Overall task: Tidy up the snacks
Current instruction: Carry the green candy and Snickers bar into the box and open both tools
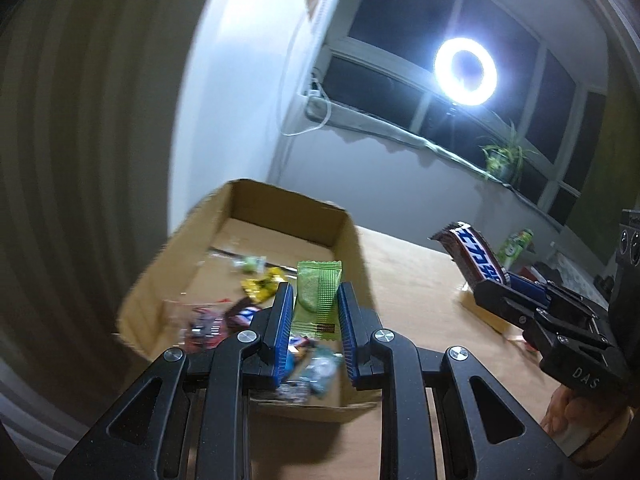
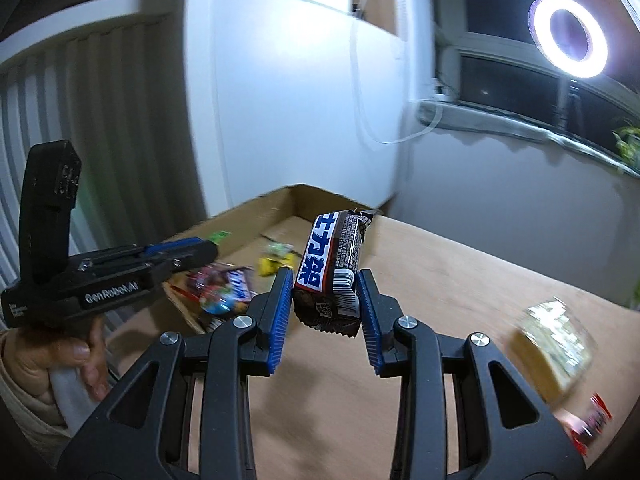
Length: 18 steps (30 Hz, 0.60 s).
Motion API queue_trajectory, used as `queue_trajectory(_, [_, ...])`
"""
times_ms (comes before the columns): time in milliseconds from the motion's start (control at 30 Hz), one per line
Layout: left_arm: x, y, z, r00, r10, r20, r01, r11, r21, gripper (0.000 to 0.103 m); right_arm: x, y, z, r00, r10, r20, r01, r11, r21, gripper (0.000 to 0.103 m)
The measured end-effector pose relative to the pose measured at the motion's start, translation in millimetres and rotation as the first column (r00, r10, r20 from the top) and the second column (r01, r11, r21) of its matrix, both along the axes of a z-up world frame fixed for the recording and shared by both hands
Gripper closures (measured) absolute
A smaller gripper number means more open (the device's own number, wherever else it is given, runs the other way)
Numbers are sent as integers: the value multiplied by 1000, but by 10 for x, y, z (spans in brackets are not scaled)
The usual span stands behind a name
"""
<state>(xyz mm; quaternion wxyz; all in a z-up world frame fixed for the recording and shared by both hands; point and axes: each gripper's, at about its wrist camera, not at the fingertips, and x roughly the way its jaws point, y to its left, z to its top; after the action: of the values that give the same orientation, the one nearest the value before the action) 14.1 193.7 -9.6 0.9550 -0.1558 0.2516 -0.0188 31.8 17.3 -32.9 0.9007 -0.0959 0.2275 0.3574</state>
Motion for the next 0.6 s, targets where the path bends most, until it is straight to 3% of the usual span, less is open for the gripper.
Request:
queue_trajectory(333, [34,290,-147,998,44,-35,-45,998,-32,82,164,688,-57,994,107,-3,-107,994,-24,69])
queue_trajectory(367, [53,292,-165,998,42,-41,-43,998,-35,80,191,742,-83,993,119,-12,-119,992,-28,65])
queue_trajectory(400, [79,298,-192,998,33,-49,-35,998,-44,73,207,778,-105,992,127,-22,-127,991,-36,53])
queue_trajectory(433, [89,301,-207,998,30,-55,-32,998,-47,66,216,782,-119,992,123,-20,-124,991,-40,49])
queue_trajectory(600, [83,381,-150,998,35,-43,-38,997,-71,41,288,718,-41,998,68,-10,-68,997,-22,47])
